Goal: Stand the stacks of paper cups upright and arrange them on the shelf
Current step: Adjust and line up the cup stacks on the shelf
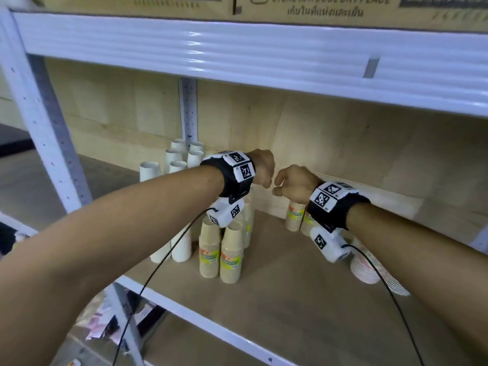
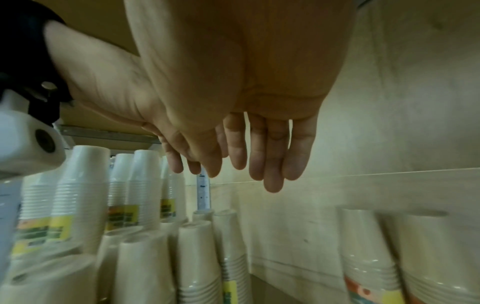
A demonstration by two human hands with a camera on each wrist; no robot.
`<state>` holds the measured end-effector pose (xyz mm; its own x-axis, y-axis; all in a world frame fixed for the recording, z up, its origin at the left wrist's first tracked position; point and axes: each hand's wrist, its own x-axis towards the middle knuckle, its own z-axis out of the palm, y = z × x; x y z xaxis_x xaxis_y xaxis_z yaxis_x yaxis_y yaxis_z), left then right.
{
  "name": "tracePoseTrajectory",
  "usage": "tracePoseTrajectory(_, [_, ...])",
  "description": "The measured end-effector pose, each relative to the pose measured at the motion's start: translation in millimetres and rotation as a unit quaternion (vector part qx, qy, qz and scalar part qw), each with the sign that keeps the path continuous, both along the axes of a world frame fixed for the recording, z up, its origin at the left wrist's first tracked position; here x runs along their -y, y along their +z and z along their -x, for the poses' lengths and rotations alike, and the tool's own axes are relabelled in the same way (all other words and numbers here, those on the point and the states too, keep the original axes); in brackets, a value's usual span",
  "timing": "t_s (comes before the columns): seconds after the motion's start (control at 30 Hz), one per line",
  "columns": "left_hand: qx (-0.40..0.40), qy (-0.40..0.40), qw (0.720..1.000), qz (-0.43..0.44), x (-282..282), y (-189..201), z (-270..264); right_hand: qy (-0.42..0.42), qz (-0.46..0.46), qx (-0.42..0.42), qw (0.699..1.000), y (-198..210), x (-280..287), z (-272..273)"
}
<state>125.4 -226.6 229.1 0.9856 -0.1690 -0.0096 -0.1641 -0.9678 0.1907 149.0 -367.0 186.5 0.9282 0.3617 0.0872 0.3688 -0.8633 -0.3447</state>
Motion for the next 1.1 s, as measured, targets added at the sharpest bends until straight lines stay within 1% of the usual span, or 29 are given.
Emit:
tracePoseTrajectory(0.1, [-0.021,0.020,1.000,-0.004,-17,0,24,0.022,0.002,-0.017,1.000,-1,-21,17])
tracePoseTrajectory(0.2, [-0.048,0.039,0.997,-0.037,-32,-5,44,0.058,0.006,-0.029,0.998,-2,-40,37])
tracePoseTrajectory(0.33, [-0.077,0.066,0.994,-0.045,-48,-16,62,0.105,0.018,-0.073,0.992,-8,-59,56])
tracePoseTrajectory(0.57, [-0.121,0.076,0.987,-0.076,-67,-33,81,0.120,0.045,-0.095,0.987,-23,-80,75])
tracePoseTrajectory(0.67, [-0.124,0.064,0.988,-0.063,-73,-42,85,0.126,0.058,-0.096,0.986,-26,-85,79])
tracePoseTrajectory(0.87, [-0.094,0.038,0.994,-0.028,-84,-59,86,0.125,0.056,-0.095,0.986,-35,-87,81])
tracePoseTrajectory(1.1, [-0.084,0.032,0.996,0.010,-88,-65,85,0.116,0.047,-0.081,0.989,-38,-84,80])
